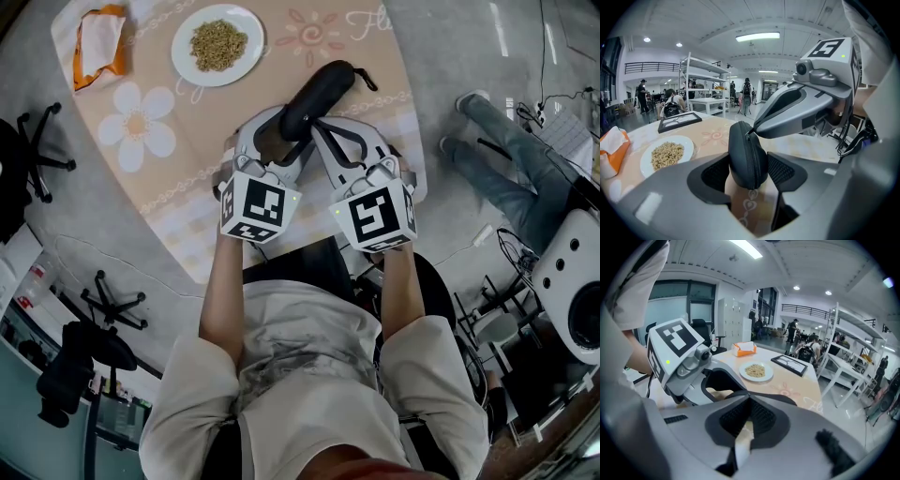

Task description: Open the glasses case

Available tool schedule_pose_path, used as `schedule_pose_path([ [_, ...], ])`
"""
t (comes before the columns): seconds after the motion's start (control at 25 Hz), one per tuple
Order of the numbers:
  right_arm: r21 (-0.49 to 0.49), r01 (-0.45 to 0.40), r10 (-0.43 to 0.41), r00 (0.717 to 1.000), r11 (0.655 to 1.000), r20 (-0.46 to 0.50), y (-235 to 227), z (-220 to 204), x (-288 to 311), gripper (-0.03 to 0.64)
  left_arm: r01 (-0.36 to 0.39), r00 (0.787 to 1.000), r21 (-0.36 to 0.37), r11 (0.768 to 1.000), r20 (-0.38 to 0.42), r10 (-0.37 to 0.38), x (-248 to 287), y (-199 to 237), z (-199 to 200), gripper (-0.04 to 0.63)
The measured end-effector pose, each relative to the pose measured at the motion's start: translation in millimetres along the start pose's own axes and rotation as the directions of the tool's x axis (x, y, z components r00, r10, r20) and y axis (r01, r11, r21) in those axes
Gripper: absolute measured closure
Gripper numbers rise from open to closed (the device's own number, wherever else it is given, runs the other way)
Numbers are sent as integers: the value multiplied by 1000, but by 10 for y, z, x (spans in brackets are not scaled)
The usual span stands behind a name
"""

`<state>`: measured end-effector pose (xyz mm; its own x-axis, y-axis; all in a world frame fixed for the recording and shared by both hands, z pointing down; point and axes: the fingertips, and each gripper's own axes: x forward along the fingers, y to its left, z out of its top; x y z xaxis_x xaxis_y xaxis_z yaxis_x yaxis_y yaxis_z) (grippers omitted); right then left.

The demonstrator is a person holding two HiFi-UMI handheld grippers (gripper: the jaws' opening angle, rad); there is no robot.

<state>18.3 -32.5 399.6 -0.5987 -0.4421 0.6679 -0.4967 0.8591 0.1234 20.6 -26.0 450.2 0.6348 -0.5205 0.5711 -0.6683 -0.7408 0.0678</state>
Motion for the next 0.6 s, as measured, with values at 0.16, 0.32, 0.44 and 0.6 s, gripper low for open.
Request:
schedule_pose_path([
  [0.16,11,13,-13,1000,1000,-10,-27,-12,-9,601,0,1000,0,1000,0,0,-12,-3,-4,334],
  [0.32,20,23,-23,1000,1000,-14,-53,-11,-10,601,0,1000,-2,1000,-4,0,-33,-4,-15,336],
  [0.44,28,28,-28,999,999,-17,-63,-16,-13,601,0,1000,-3,1000,-4,0,-54,-10,-27,336],
  [0.6,36,37,-36,999,999,-21,-83,-26,-18,601,-2,1000,-3,1000,-5,2,-79,-21,-42,336],
])
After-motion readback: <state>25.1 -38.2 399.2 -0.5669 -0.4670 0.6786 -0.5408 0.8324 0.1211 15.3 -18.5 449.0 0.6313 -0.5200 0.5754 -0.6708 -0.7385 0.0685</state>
